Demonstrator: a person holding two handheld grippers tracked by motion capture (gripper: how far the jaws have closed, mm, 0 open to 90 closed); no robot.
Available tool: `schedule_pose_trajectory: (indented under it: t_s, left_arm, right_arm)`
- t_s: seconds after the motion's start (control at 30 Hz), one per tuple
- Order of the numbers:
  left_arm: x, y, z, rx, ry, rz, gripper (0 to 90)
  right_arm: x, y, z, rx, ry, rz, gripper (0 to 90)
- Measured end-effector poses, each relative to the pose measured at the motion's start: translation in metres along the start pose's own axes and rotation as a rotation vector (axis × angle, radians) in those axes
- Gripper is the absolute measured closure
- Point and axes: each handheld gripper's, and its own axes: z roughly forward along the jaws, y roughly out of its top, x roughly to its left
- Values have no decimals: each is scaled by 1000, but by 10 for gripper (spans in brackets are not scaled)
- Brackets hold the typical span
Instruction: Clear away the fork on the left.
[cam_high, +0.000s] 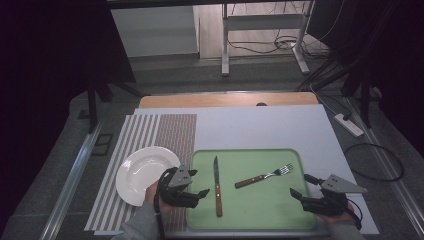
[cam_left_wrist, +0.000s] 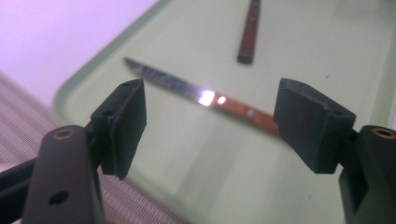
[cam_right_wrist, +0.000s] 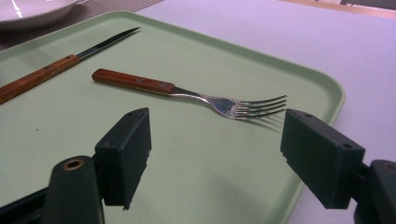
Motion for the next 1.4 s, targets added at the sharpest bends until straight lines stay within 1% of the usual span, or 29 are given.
schedule_pose_trajectory:
  t_s: [0.07,0.13,0.17,0.2,0.23,0.27,0.3,0.4,0.47,0.5,0.53,0.6,0.67,0.73,0.8,0.83,0.87,1.0,1.1,1.13,1.17,1.2,1.27,1.3,1.33,1.37,1.4]
  left_arm:
    - [0,-6,-7,-17,11,-6,249]
    - [1,-13,-13,-22,31,-6,243]
    - [2,-16,-16,-23,36,-12,241]
    - [2,-16,-16,-23,36,-12,235]
    - [5,-23,-20,-20,51,-30,231]
    - [5,-23,-20,-20,51,-30,230]
    - [7,-28,-23,-24,67,-44,230]
    - [11,-32,-26,-26,84,-57,226]
    - [12,-34,-27,-26,91,-57,226]
    - [14,-36,-29,-29,99,-64,225]
    - [15,-37,-30,-29,103,-63,225]
    - [15,-38,-30,-30,106,-63,228]
    - [16,-42,-33,-30,114,-71,228]
    - [17,-44,-35,-31,121,-75,227]
    - [17,-45,-36,-35,121,-82,226]
    - [18,-46,-36,-34,124,-81,226]
    - [18,-46,-36,-34,125,-82,226]
    - [18,-47,-35,-33,123,-88,222]
    - [19,-47,-34,-28,120,-88,221]
    - [19,-47,-34,-28,120,-88,221]
    - [19,-47,-34,-28,120,-87,221]
    - [19,-47,-34,-29,120,-87,221]
    - [19,-47,-34,-36,118,-93,220]
    - [19,-47,-35,-38,118,-92,220]
    - [19,-47,-35,-38,118,-92,220]
    - [20,-48,-35,-39,120,-93,220]
    - [20,-48,-35,-39,120,-93,220]
  right_arm:
    - [0,0,0,-1,7,-2,268]
    - [0,0,0,-2,12,-4,277]
    - [0,0,0,-3,15,-3,282]
    - [0,0,0,-3,15,-3,282]
    - [0,1,0,-5,23,-1,302]
    - [0,1,0,-5,26,-2,311]
    - [0,2,0,-6,33,0,324]
    - [0,3,0,-7,47,5,379]
    - [0,6,0,-10,68,9,452]
    - [1,9,1,-7,77,12,487]
    - [2,11,2,-4,81,14,517]
    - [3,16,5,12,93,21,593]
    - [5,21,10,28,105,25,688]
    - [10,26,15,38,123,6,778]
    - [16,31,20,40,133,-27,859]
    - [19,34,24,46,136,-41,890]
    - [21,38,28,53,141,-52,900]
    - [33,53,54,95,165,-74,900]
    - [45,64,80,146,184,-94,900]
    - [45,64,80,146,184,-94,900]
    - [53,69,98,189,198,-104,900]
    - [56,71,105,206,204,-108,900]
    - [63,73,124,259,223,-110,900]
    - [67,74,132,278,229,-115,900]
    - [67,74,132,278,229,-115,900]
    - [75,74,147,312,242,-130,900]
    - [75,74,147,312,242,-130,900]
